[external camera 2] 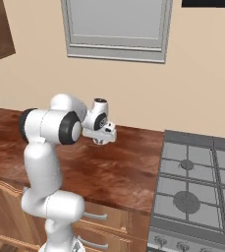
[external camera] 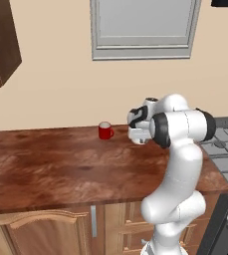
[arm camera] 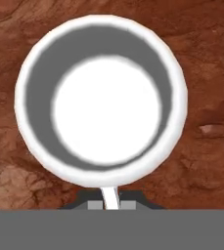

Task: Clear the mugs and bowl far away from the sink.

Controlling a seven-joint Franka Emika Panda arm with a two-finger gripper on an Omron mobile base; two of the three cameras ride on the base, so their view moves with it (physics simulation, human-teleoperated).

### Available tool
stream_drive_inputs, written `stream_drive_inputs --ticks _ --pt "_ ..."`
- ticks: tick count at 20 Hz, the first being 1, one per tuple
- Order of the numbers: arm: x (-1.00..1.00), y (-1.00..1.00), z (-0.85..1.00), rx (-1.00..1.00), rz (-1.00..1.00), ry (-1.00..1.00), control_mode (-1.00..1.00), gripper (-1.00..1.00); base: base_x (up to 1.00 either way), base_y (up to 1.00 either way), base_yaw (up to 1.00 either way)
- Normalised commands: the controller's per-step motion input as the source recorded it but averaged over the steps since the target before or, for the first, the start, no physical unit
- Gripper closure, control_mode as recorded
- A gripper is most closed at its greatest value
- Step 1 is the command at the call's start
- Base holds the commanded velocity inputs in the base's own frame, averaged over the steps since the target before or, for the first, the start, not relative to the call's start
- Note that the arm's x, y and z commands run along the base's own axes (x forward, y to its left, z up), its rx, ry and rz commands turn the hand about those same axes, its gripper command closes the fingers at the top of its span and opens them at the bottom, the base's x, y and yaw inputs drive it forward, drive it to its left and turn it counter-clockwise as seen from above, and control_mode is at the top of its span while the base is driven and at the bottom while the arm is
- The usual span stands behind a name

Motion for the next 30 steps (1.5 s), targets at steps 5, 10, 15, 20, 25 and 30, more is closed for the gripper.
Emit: stream_drive_inputs --ticks 5,10,15,20,25,30 --pt "0.5 0.0 -0.42 0.0 0.0 0.0 -1.0 1.0 0.0 0.0 0.0" --pt "0.48 0.0 -0.42 0.0 0.0 0.0 -1.0 1.0 0.0 0.0 0.0" --pt "0.48 0.0 -0.38 0.0 0.0 0.0 -1.0 -1.0 0.0 0.0 0.0" --pt "0.03 -0.02 -0.02 0.0 0.0 0.0 -1.0 -1.0 0.0 0.0 0.0" --pt "-0.05 -0.01 0.16 0.0 0.0 -0.06 -1.0 -1.0 0.0 0.0 0.0" --pt "-0.32 0.0 0.65 0.09 -0.08 0.03 -1.0 -1.0 0.0 0.0 0.0"
